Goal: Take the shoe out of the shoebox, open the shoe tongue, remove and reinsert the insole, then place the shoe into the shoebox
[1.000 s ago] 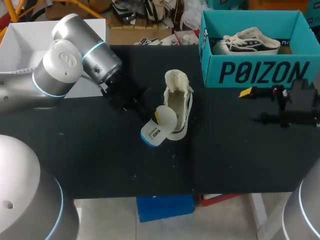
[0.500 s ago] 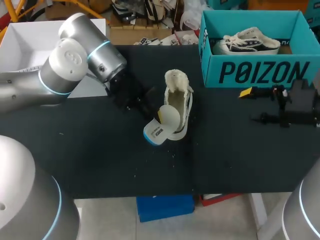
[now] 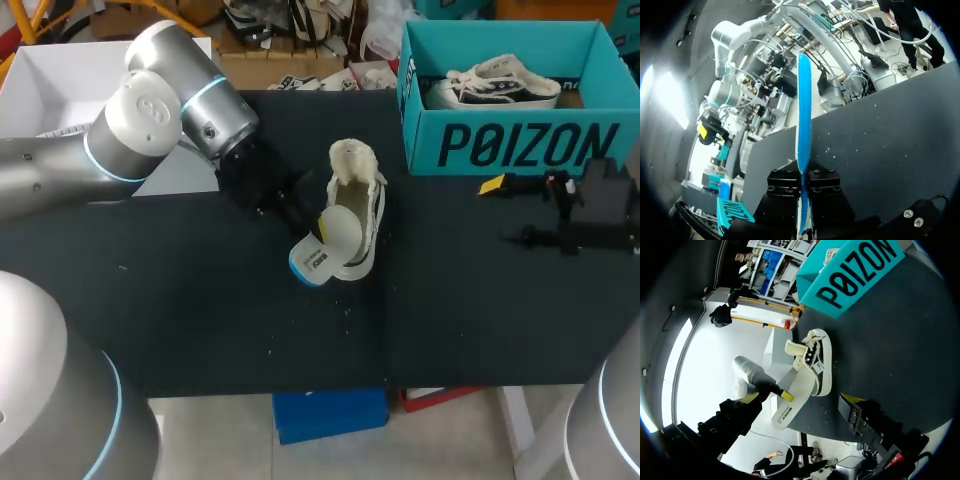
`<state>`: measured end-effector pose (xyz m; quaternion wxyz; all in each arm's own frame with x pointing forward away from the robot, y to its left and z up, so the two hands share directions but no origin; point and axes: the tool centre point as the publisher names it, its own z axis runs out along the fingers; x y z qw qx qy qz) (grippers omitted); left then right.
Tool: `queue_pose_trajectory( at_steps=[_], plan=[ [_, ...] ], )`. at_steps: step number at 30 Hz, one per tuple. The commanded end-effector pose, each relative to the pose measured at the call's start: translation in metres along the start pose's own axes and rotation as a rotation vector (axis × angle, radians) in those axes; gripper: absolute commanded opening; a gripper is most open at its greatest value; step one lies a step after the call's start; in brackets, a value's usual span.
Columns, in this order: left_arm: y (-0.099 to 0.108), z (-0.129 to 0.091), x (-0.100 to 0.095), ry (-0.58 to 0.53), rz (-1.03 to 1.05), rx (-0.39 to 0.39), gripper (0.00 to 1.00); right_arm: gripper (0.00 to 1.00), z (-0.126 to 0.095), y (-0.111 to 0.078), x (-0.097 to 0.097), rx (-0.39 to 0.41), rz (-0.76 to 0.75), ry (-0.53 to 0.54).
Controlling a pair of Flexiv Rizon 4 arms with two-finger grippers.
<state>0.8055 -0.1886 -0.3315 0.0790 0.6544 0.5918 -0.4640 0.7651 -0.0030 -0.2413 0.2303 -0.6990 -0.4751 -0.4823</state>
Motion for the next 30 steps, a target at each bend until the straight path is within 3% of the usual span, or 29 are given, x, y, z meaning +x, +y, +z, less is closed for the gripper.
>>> queue_pose_trajectory(
  at_steps=[1,16,30],
  plan=[
    [0.007,-0.001,-0.002,0.014,-0.002,0.005,0.0,1.0,0.001,0.001,0.001,0.001,0.001,-0.002],
    [0.032,-0.001,0.002,0.031,-0.027,-0.008,0.0,1.0,0.001,0.001,0.001,0.001,0.001,-0.002],
    [0.044,0.009,-0.012,-0.018,-0.032,0.032,0.0,1.0,0.001,0.001,0.001,0.001,0.001,-0.002]
  ],
)
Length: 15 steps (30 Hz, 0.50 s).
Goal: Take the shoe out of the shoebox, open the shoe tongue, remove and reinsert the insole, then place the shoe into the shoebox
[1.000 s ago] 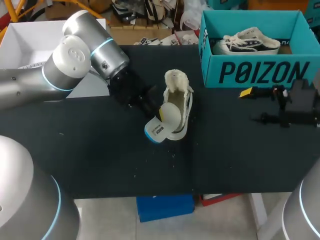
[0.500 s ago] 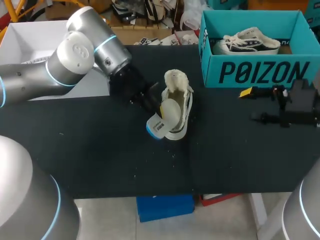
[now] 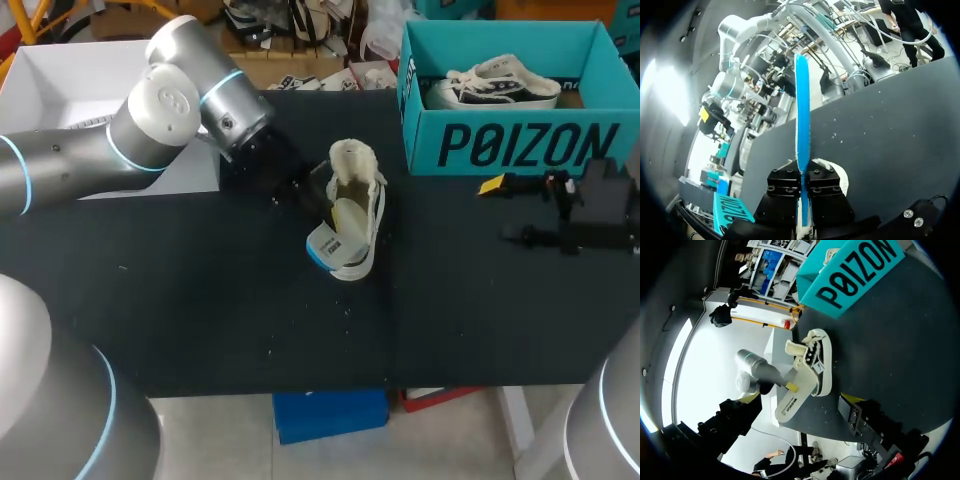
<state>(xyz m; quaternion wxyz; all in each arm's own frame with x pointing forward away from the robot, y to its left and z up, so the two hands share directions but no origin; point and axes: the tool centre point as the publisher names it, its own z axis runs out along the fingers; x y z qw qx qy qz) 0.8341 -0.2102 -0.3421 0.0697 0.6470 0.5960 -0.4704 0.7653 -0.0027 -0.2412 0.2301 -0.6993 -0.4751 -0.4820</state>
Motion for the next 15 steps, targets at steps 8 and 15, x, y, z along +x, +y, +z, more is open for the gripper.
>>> queue_pose_trajectory(
  at_steps=[8,15],
  plan=[
    [0.02,0.002,-0.002,-0.014,-0.013,0.006,0.0,1.0,0.0,0.001,0.0,0.001,0.001,-0.001],
    [0.034,-0.001,-0.003,0.001,-0.013,-0.015,0.0,1.0,0.0,0.001,0.0,0.001,0.001,-0.001]
  ],
)
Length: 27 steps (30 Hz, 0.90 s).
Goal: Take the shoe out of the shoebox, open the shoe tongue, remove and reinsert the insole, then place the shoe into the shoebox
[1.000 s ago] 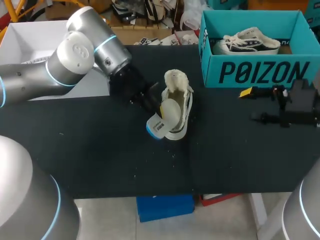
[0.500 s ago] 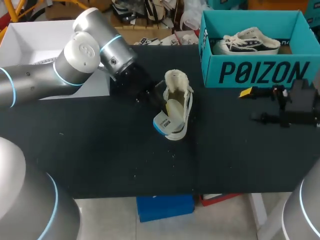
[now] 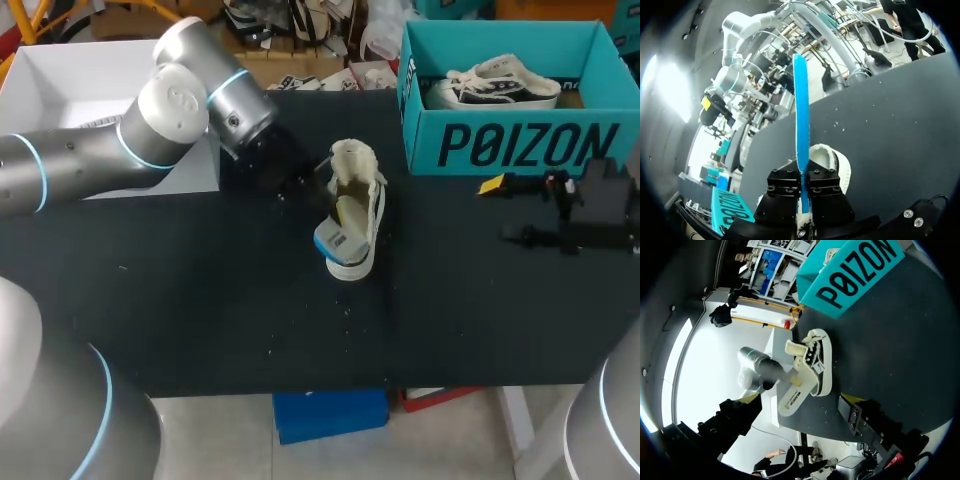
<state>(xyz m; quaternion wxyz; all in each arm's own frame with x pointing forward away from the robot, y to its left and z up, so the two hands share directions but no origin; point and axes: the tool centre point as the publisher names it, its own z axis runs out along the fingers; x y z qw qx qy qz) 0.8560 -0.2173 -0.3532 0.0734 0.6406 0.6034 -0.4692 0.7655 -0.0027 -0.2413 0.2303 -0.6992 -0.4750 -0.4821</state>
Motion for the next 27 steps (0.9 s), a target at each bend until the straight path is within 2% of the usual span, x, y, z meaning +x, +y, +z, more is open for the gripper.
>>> queue_pose_trajectory(
  at_steps=[1,9,10,11,12,14,15,22,27],
  plan=[
    [0.01,-0.001,-0.002,0.01,0.002,-0.008,0.0,1.0,0.0,0.0,0.0,0.001,0.001,-0.001],
    [0.024,0.001,-0.002,0.025,0.0,-0.036,0.0,1.0,0.0,0.0,0.0,0.001,0.001,-0.001],
    [0.026,0.002,-0.001,0.023,-0.003,-0.038,0.03,1.0,0.0,0.0,0.0,0.001,0.001,-0.001],
    [0.027,0.002,-0.001,0.022,-0.004,-0.039,0.13,1.0,0.0,0.0,0.0,0.001,0.001,-0.001],
    [0.027,0.002,-0.001,0.022,-0.005,-0.04,0.31,1.0,0.0,0.0,0.0,0.001,0.001,-0.001],
    [0.026,0.003,-0.003,0.019,-0.002,-0.043,0.58,1.0,0.0,0.0,0.0,0.001,0.001,-0.001],
    [0.024,0.003,-0.005,0.017,0.003,-0.043,0.63,1.0,0.0,0.0,0.0,0.001,0.001,-0.001],
    [0.003,0.0,-0.007,0.035,0.025,-0.034,0.55,1.0,0.0,0.0,0.0,0.001,0.001,-0.001],
    [-0.017,-0.002,0.003,0.063,0.021,-0.019,0.5,1.0,0.0,0.0,0.0,0.001,0.001,-0.001]
  ],
)
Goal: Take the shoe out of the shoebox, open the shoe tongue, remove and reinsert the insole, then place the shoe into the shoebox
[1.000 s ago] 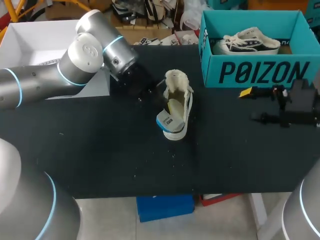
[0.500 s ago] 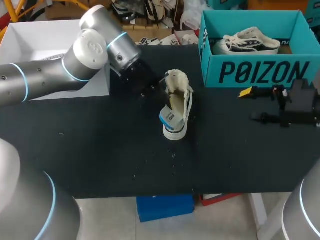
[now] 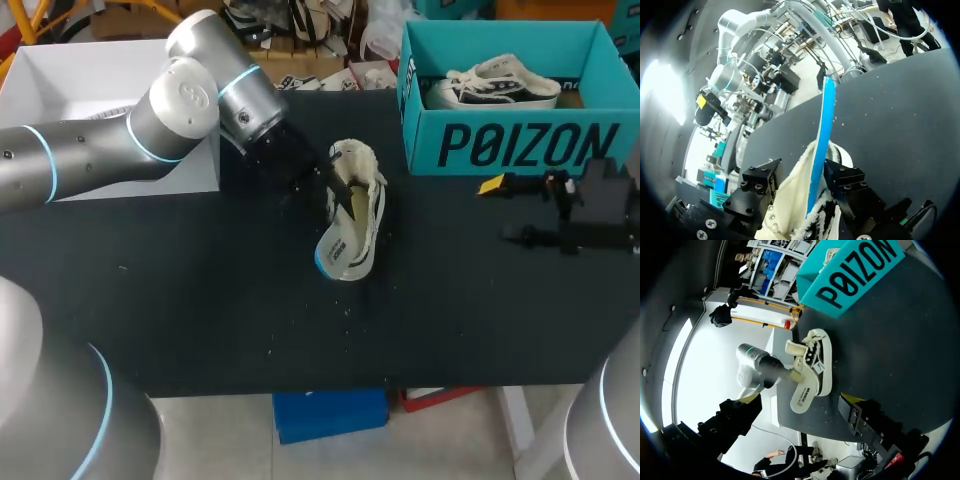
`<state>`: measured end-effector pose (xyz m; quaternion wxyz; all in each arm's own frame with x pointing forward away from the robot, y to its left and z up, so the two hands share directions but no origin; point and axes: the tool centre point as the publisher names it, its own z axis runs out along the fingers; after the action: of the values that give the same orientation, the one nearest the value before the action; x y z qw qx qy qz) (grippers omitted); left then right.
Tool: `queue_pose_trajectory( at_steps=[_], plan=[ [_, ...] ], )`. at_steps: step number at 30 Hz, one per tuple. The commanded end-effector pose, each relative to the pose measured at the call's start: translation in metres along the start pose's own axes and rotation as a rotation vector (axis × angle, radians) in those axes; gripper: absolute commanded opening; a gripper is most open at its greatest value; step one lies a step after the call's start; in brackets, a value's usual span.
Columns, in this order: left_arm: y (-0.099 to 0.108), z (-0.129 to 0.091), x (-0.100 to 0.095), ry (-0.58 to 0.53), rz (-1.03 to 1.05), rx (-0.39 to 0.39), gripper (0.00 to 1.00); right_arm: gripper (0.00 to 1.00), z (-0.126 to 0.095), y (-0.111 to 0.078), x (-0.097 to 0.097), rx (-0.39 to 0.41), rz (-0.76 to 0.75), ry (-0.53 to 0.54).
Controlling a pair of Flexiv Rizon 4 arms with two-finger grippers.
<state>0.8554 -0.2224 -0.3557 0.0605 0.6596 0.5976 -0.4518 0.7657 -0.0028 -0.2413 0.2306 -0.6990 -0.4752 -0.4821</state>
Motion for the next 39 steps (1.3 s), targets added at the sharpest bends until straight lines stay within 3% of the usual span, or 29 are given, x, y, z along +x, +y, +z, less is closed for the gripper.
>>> queue_pose_trajectory(
  at_steps=[1,7,14,16,18,39],
  plan=[
    [-0.021,-0.007,0.006,0.01,0.0,-0.023,0.49,1.0,0.0,0.0,0.0,0.0,0.001,-0.001],
    [-0.037,-0.005,0.015,0.049,-0.014,-0.001,0.44,1.0,0.0,0.0,0.0,0.0,0.001,-0.001],
    [-0.041,0.005,0.024,0.103,-0.038,0.043,0.37,1.0,0.0,0.0,0.0,0.0,0.001,-0.001],
    [-0.04,0.007,0.024,0.108,-0.037,0.047,0.13,1.0,0.0,0.0,0.0,0.0,0.001,-0.001],
    [-0.039,0.008,0.024,0.11,-0.036,0.05,0.0,1.0,0.0,0.0,0.0,0.0,0.001,-0.001],
    [-0.011,0.012,0.016,0.037,0.008,0.014,0.0,1.0,0.0,0.0,0.0,0.0,0.001,-0.001]
  ],
)
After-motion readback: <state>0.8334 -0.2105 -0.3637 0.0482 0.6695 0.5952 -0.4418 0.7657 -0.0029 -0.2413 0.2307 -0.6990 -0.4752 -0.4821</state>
